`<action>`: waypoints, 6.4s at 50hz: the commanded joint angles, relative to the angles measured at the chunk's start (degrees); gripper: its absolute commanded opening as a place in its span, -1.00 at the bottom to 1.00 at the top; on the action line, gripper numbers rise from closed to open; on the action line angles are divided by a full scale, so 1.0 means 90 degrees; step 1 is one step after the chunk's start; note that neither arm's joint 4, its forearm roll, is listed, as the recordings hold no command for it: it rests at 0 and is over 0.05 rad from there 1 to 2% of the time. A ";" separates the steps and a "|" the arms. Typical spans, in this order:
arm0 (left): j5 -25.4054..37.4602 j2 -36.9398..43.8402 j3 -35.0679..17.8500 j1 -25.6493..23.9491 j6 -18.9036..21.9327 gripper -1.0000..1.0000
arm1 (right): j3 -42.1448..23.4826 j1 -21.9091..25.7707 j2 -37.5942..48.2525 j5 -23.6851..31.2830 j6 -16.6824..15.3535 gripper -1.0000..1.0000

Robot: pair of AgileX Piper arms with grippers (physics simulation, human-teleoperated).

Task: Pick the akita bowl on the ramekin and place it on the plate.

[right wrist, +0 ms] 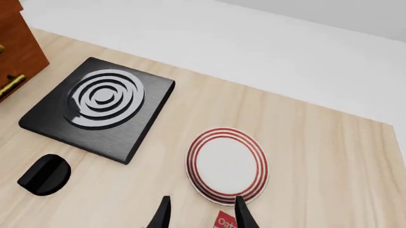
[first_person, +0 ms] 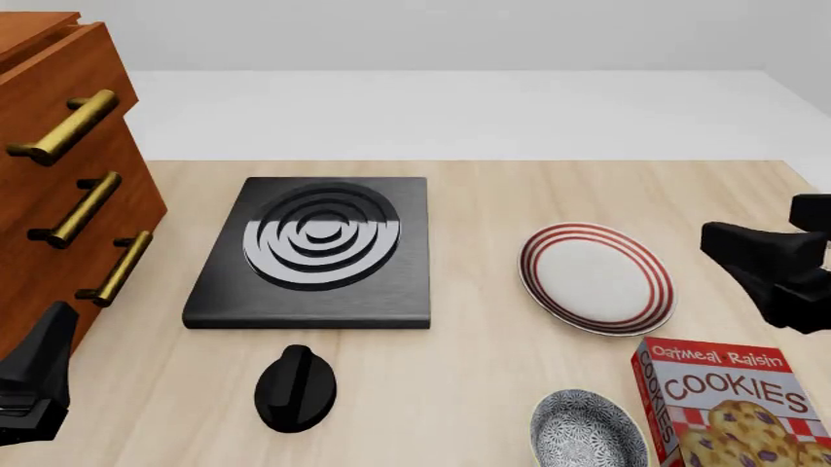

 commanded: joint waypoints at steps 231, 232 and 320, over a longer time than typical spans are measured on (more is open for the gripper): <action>0.0000 0.0000 0.0000 0.0000 0.0000 1.00 | -0.0290 -0.1337 0.4439 -0.2750 0.2755 -1.00; 0.0000 0.0000 0.0000 0.0000 0.0000 1.00 | -0.0253 -0.1362 0.4513 -0.2834 0.2822 -1.00; 0.0000 0.0000 0.0000 0.0000 0.0000 1.00 | -0.0308 -0.1826 0.7914 -0.4901 0.3377 -1.00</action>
